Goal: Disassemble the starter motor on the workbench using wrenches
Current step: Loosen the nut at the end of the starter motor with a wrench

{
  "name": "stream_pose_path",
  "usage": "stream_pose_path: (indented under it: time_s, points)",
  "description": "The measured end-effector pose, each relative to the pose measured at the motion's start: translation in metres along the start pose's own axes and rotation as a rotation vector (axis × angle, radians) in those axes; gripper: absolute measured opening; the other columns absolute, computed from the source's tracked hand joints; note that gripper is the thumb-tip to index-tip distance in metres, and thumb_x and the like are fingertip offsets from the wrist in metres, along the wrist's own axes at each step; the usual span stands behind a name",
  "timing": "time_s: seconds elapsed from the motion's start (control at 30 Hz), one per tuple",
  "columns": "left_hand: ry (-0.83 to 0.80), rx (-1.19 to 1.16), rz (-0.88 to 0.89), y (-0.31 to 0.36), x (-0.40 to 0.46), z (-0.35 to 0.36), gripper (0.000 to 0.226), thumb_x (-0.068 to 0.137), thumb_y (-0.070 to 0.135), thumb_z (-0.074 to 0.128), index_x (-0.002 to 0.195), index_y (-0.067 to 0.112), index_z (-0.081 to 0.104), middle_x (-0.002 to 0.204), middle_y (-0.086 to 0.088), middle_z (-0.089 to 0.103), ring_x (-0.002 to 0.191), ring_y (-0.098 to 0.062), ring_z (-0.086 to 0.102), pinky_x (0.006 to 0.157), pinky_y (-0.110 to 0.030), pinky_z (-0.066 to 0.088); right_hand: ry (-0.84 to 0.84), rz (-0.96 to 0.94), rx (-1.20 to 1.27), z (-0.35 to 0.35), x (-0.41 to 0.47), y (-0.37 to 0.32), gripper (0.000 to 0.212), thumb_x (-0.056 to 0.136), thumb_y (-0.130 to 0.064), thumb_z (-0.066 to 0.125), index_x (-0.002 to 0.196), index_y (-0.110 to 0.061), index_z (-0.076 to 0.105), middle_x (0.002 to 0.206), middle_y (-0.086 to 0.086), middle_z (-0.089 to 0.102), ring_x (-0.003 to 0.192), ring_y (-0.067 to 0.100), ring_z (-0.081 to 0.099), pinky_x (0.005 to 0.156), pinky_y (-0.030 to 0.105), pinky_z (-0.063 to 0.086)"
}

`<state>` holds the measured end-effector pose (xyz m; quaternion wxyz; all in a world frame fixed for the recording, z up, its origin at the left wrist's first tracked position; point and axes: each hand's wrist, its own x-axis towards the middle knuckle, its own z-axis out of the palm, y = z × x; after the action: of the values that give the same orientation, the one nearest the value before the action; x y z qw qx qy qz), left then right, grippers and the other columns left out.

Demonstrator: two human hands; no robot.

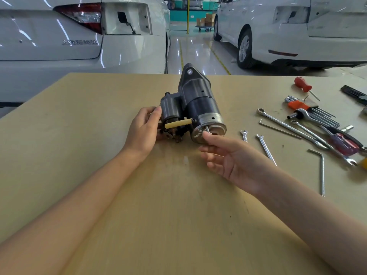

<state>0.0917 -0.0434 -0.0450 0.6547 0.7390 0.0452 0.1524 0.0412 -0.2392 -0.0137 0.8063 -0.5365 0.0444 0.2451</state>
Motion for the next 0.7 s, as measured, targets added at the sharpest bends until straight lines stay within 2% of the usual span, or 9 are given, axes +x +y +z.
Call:
stream_pose_path:
  time_s: [0.1, 0.17, 0.23, 0.3, 0.43, 0.57, 0.63, 0.7]
  points:
    - [0.0, 0.002, 0.002, -0.0005, 0.0002, 0.0001, 0.021, 0.097, 0.039, 0.047, 0.102, 0.022, 0.059, 0.109, -0.012, 0.065, 0.107, -0.032, 0.062, 0.094, -0.058, 0.048, -0.025, 0.05, 0.071, -0.0017, 0.0, -0.0014, 0.032, 0.082, -0.032, 0.065, 0.093, -0.003, 0.064, 0.083, 0.015, 0.066, 0.059, 0.019, 0.067, 0.046, 0.023, 0.052]
    - [0.0, 0.005, 0.002, -0.0006, 0.0007, -0.0003, 0.022, 0.098, 0.038, 0.047, 0.104, 0.021, 0.059, 0.109, -0.014, 0.065, 0.106, -0.033, 0.062, 0.093, -0.058, 0.048, -0.07, 0.058, 0.128, -0.0024, 0.0001, -0.0023, 0.031, 0.091, -0.028, 0.054, 0.096, 0.001, 0.067, 0.089, 0.018, 0.068, 0.062, 0.021, 0.069, 0.047, 0.024, 0.053]
    - [0.001, 0.003, 0.001, -0.0005, 0.0012, -0.0002, 0.021, 0.099, 0.037, 0.047, 0.104, 0.021, 0.059, 0.11, -0.015, 0.065, 0.106, -0.033, 0.062, 0.093, -0.058, 0.048, -0.091, 0.028, 0.117, -0.002, 0.0005, -0.0017, 0.023, 0.09, -0.02, 0.055, 0.092, -0.001, 0.068, 0.09, 0.016, 0.069, 0.063, 0.019, 0.069, 0.048, 0.023, 0.053]
    - [0.001, -0.001, -0.004, -0.0003, 0.0012, 0.0002, 0.019, 0.1, 0.035, 0.047, 0.103, 0.021, 0.059, 0.109, -0.011, 0.066, 0.107, -0.031, 0.062, 0.095, -0.057, 0.048, -0.06, 0.006, 0.075, -0.0008, 0.0012, -0.0011, 0.014, 0.08, -0.018, 0.065, 0.083, -0.006, 0.068, 0.084, 0.013, 0.069, 0.06, 0.014, 0.067, 0.046, 0.02, 0.051]
    - [-0.002, 0.006, -0.011, 0.0001, 0.0006, 0.0002, 0.019, 0.099, 0.036, 0.047, 0.101, 0.023, 0.06, 0.109, -0.008, 0.066, 0.107, -0.028, 0.062, 0.096, -0.055, 0.048, -0.026, 0.013, 0.008, 0.0002, 0.0007, -0.0002, 0.021, 0.067, -0.02, 0.073, 0.082, -0.01, 0.064, 0.073, 0.007, 0.064, 0.054, 0.01, 0.064, 0.042, 0.017, 0.048]
    - [-0.004, 0.007, -0.008, 0.0009, 0.0, 0.0005, 0.018, 0.1, 0.035, 0.047, 0.1, 0.021, 0.06, 0.107, -0.008, 0.065, 0.108, -0.03, 0.061, 0.096, -0.056, 0.048, -0.091, 0.086, 0.073, -0.0017, -0.0005, -0.0019, 0.034, 0.081, -0.033, 0.062, 0.098, -0.004, 0.064, 0.076, 0.011, 0.066, 0.055, 0.014, 0.064, 0.04, 0.02, 0.048]
    - [-0.004, 0.009, -0.006, 0.0011, -0.0004, 0.0007, 0.018, 0.1, 0.034, 0.047, 0.1, 0.021, 0.06, 0.107, -0.009, 0.065, 0.108, -0.031, 0.061, 0.095, -0.057, 0.048, -0.123, 0.078, 0.112, -0.0031, -0.0002, -0.0025, 0.031, 0.089, -0.028, 0.053, 0.097, -0.002, 0.068, 0.079, 0.012, 0.068, 0.056, 0.015, 0.066, 0.041, 0.02, 0.049]
    - [-0.004, 0.011, -0.003, 0.0015, -0.0009, 0.0008, 0.017, 0.1, 0.033, 0.047, 0.099, 0.022, 0.059, 0.107, -0.009, 0.065, 0.107, -0.031, 0.062, 0.095, -0.056, 0.048, -0.112, 0.041, 0.093, -0.0033, 0.0012, -0.0019, 0.022, 0.087, -0.022, 0.057, 0.093, -0.003, 0.067, 0.077, 0.01, 0.068, 0.055, 0.013, 0.065, 0.041, 0.019, 0.049]
